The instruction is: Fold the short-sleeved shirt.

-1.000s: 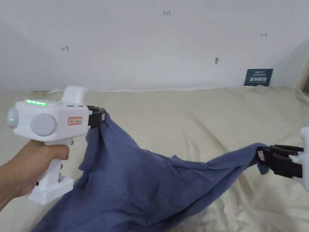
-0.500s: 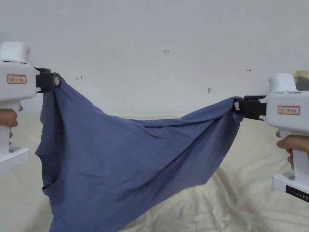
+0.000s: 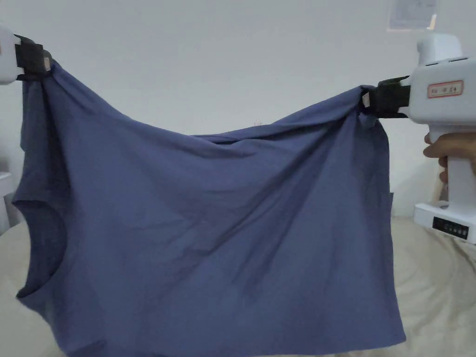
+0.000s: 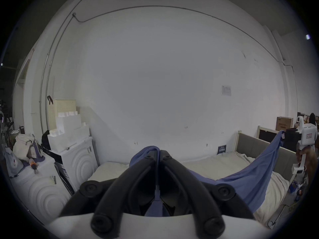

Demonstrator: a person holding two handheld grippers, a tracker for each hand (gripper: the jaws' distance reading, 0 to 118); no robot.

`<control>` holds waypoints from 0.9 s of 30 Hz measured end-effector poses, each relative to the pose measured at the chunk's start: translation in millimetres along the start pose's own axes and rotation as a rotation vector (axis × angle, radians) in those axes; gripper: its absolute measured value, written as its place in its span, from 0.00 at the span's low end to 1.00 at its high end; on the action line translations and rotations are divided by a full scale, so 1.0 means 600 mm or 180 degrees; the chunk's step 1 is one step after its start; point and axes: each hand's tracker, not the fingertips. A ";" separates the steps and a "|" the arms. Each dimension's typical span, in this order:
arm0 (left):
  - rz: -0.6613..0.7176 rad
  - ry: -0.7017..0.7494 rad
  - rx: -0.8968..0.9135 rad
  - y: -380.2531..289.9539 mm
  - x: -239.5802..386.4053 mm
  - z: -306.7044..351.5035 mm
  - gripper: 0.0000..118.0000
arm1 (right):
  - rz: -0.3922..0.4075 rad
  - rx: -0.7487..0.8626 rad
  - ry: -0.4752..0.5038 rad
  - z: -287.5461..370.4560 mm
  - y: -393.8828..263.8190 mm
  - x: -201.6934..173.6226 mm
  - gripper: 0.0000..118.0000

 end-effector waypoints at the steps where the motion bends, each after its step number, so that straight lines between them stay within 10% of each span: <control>1: -0.0042 0.0052 0.0062 0.013 0.004 -0.001 0.03 | 0.0003 0.0022 -0.0032 -0.002 0.015 0.001 0.02; 27: -0.0097 0.0185 0.0348 0.136 0.026 -0.532 0.03 | -0.0006 0.0388 -0.0748 -0.371 0.170 0.202 0.02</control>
